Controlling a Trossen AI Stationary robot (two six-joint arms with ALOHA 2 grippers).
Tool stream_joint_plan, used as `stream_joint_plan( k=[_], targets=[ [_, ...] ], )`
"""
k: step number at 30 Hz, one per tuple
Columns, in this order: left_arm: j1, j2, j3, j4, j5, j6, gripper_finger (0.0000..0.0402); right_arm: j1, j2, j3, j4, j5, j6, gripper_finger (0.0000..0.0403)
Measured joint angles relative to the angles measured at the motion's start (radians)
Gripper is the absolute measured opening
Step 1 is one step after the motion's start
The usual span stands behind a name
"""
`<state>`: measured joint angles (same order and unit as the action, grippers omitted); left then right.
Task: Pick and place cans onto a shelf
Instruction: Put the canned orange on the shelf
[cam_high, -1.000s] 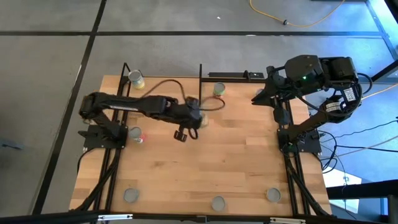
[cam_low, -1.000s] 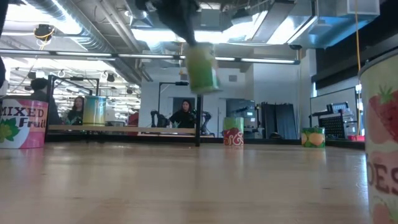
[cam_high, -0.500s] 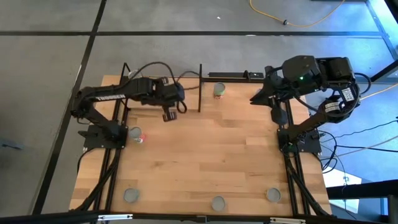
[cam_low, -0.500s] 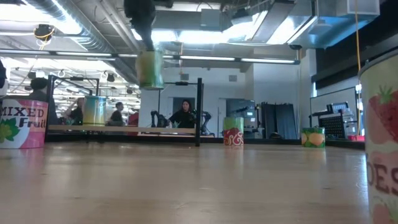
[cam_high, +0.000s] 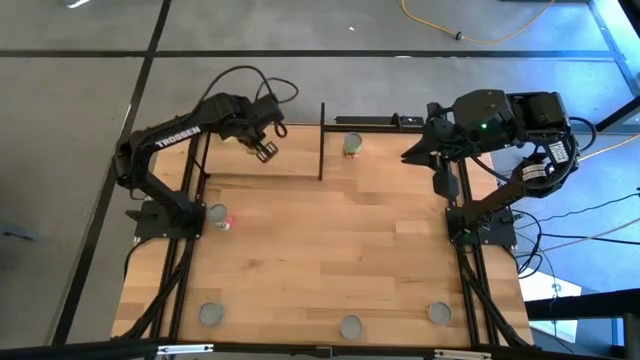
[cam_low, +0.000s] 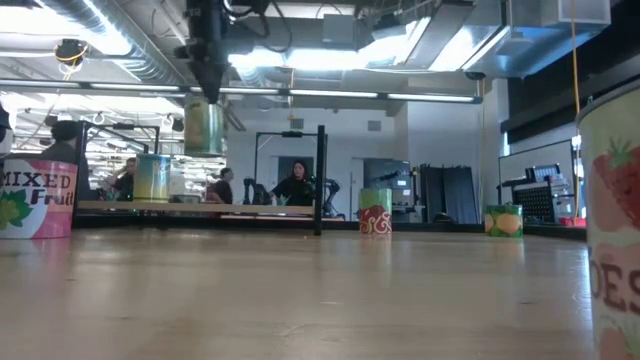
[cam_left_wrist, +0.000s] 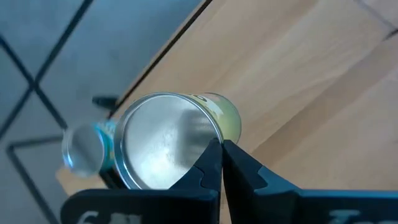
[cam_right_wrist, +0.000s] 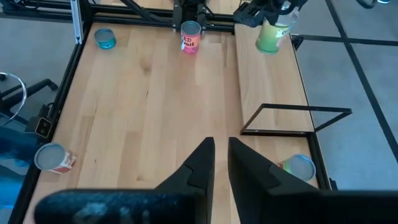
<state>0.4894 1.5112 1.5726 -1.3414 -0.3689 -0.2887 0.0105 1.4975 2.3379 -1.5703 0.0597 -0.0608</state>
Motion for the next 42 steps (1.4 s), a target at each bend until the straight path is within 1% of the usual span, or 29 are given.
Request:
stream_joint_plan(
  k=[3, 7, 11, 13, 18, 22, 25, 28, 33, 37, 42],
  targets=[
    [0.006, 0.000, 0.000, -0.058, -0.004, -0.065, 0.0000, 0.000, 0.000, 0.000, 0.000, 0.000, 0.000, 0.0048],
    [-0.017, 0.000, 0.000, -0.123, -0.018, -0.131, 0.0000, 0.000, 0.000, 0.000, 0.000, 0.000, -0.002, 0.0048],
    [-0.040, -0.014, -0.019, -0.123, -0.031, -0.157, 0.0000, 0.000, 0.000, 0.000, 0.000, 0.001, -0.024, 0.0048],
    [-0.040, -0.043, -0.058, -0.123, -0.032, -0.176, 0.0000, 0.000, 0.000, 0.000, 0.000, 0.001, -0.029, 0.0048],
    [-0.039, -0.150, -0.212, -0.093, -0.033, -0.240, 0.0000, 0.000, 0.000, 0.000, 0.000, 0.001, -0.030, 0.0048],
    [-0.036, -0.233, -0.309, -0.014, -0.052, -0.242, 0.0000, 0.000, 0.000, 0.000, 0.000, 0.001, -0.028, 0.0048],
    [-0.035, -0.259, -0.361, -0.014, -0.084, -0.244, 0.0000, 0.000, 0.000, 0.000, 0.000, 0.001, -0.027, 0.0048],
    [-0.028, -0.262, -0.407, -0.015, -0.092, -0.244, 0.0000, 0.000, 0.000, 0.000, -0.001, 0.001, -0.027, 0.0048],
    [0.000, -0.262, -0.482, 0.040, -0.094, -0.209, 0.0000, 0.000, 0.000, 0.000, -0.001, 0.001, -0.023, 0.0048],
    [0.020, -0.262, -0.518, 0.078, -0.123, -0.190, 0.0000, 0.000, 0.000, 0.000, -0.001, 0.001, -0.023, 0.0048],
    [0.057, -0.262, -0.538, 0.105, -0.121, -0.146, 0.0000, 0.000, 0.000, 0.000, -0.001, 0.001, -0.022, 0.0048]
  ],
)
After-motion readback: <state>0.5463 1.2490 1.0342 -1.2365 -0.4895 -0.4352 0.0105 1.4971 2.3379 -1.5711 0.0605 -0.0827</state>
